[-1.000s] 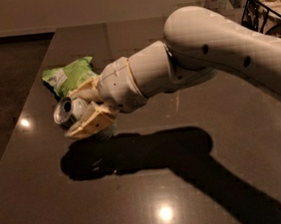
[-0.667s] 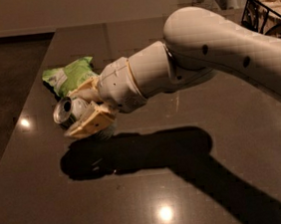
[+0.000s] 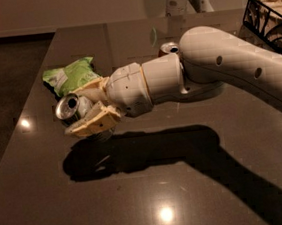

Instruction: Place 7up can upright

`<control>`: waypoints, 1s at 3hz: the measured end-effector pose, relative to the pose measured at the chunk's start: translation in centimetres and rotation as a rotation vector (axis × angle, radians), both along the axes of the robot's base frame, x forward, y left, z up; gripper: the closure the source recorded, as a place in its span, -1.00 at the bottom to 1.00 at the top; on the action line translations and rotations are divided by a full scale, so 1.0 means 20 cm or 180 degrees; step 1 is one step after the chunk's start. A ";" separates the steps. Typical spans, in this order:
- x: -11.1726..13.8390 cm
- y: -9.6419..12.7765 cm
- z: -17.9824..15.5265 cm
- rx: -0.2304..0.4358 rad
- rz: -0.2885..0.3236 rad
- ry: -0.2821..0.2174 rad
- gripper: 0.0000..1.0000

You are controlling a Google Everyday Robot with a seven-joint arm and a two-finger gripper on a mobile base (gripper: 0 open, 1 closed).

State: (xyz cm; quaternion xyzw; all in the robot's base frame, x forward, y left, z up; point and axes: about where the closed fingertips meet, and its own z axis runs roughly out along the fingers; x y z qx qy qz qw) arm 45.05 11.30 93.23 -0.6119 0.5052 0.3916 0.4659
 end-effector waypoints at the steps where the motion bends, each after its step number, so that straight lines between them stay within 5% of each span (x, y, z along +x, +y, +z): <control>1: 0.03 0.00 0.02 0.0302 0.0075 0.0071 1.00; 2: 0.06 0.01 -0.02 0.0506 0.0117 0.0181 1.00; 3: 0.07 -0.01 -0.07 0.0624 0.0039 0.0319 0.62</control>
Offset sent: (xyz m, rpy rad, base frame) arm 0.0236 -0.0018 -0.0169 0.2394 0.1089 0.0425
